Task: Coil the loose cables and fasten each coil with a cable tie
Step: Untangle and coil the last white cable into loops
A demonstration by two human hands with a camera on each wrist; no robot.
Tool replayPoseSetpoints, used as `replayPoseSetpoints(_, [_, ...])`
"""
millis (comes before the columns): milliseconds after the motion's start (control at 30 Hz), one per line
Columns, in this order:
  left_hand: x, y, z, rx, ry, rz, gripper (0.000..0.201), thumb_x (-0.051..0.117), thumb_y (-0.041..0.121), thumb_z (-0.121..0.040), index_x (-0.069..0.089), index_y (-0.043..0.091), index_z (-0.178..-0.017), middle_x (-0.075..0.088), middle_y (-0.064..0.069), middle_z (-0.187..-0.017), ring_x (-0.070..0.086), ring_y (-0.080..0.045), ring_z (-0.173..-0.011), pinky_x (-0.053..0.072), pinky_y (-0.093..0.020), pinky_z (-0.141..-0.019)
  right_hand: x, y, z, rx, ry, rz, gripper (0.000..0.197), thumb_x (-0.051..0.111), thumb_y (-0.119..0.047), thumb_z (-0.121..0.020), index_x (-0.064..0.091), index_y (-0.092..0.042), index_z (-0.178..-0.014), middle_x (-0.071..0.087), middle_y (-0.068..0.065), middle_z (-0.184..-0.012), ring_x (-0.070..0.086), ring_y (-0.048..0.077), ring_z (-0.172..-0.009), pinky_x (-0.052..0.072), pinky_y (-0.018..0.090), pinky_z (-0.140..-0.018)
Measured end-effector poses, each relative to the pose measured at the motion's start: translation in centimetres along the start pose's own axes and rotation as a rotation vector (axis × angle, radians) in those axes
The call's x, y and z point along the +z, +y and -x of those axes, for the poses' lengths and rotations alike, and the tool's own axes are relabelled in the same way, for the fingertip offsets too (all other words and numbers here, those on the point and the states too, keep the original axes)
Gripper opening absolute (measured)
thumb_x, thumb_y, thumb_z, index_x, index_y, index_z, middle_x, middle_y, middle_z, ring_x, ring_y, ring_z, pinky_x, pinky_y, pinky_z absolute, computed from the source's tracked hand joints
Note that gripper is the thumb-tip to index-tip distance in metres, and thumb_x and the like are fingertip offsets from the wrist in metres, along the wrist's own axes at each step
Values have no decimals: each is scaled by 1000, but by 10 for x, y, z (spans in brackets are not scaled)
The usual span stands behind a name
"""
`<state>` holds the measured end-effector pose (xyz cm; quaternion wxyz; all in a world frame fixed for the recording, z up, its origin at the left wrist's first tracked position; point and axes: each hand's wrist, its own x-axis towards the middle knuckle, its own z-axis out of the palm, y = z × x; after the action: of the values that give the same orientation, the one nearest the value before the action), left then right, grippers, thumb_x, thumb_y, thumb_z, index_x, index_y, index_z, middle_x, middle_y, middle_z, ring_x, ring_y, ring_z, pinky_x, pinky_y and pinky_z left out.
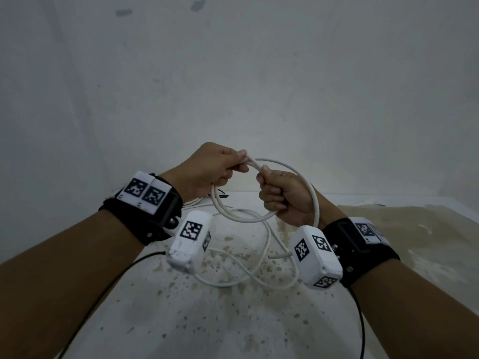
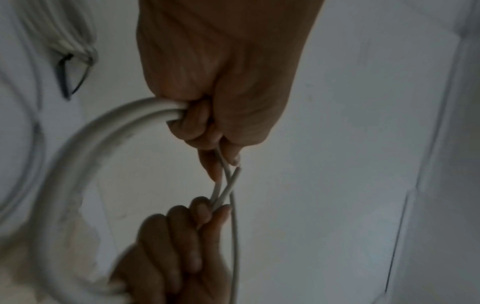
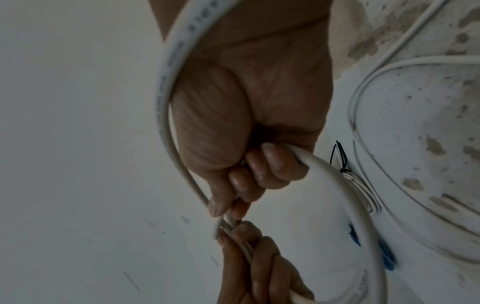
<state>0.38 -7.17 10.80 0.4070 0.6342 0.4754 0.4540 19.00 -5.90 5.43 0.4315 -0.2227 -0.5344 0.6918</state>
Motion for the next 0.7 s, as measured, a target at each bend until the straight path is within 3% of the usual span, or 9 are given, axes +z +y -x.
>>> replayPoseSetpoints(100, [3, 4, 3, 123, 36, -192, 29, 52, 21, -102, 70, 1, -92, 74, -3, -73, 32, -5, -40, 27, -19, -41, 0, 0, -2, 0, 25, 17, 27, 55, -36, -88, 52, -11, -77, 25, -7, -53, 21, 4, -42, 20, 14, -36])
replayPoseSetpoints(167, [4, 10, 9, 167, 15, -272, 32, 47, 20, -104, 68, 4, -86, 64, 9, -51, 30, -3, -38, 26, -19, -42, 0, 0, -2, 7, 42, 32, 27, 56, -36, -87, 52, -11, -77, 26, -7, -53, 21, 4, -41, 20, 14, -35])
replayPoseSetpoints(233, [7, 12, 14, 180, -9, -268, 36, 48, 26, -104, 67, 10, -78, 49, 11, -40, 28, -5, -37, 24, -20, -42, -1, -1, -2, 17, 46, 39, 27, 55, -35, -90, 52, -11, -77, 26, -7, -53, 21, 4, -41, 19, 14, -35])
replayPoseSetpoints(333, [9, 11, 18, 278, 10, -350, 35, 62, 48, -91, 76, 21, -74, 33, -6, -50, 23, -22, -47, 23, -23, -45, 0, -2, -4, 35, 57, 58, 30, 51, -32, -99, 52, -12, -76, 27, -7, -53, 22, 4, -42, 19, 14, -36])
replayPoseSetpoints(467, [11, 5, 12, 329, 122, -435, 35, 63, 39, -94, 78, 9, -84, 27, 3, -46, 23, -9, -42, 23, -18, -44, 5, -2, -3, 29, 57, 70, 28, 53, -32, -97, 53, -10, -80, 27, -7, -54, 23, 4, -43, 20, 15, -37])
replayPoseSetpoints(533, [12, 5, 11, 306, 142, -408, 34, 63, 37, -94, 77, 8, -83, 31, -5, -49, 27, -11, -45, 26, -21, -48, 4, -3, -4, 37, 56, 33, 30, 51, -34, -98, 57, -7, -84, 29, -6, -53, 24, 5, -43, 22, 15, -37])
replayPoseSetpoints(633, [11, 5, 6, 291, 165, -393, 30, 62, 39, -93, 79, 18, -81, 52, -24, -65, 43, -20, -62, 36, -30, -62, -2, -5, -5, 95, -24, -196, 67, 32, -53, -100, 71, 2, -94, 40, -1, -55, 34, 9, -46, 35, 19, -42])
replayPoseSetpoints(700, [10, 7, 4, 283, 180, -401, 27, 62, 41, -93, 79, 26, -77, 59, -30, -75, 47, -22, -67, 39, -32, -65, -8, -9, -2, 106, -116, -265, 91, 32, -73, -87, 68, 8, -108, 49, 6, -62, 43, 15, -55, 45, 25, -53])
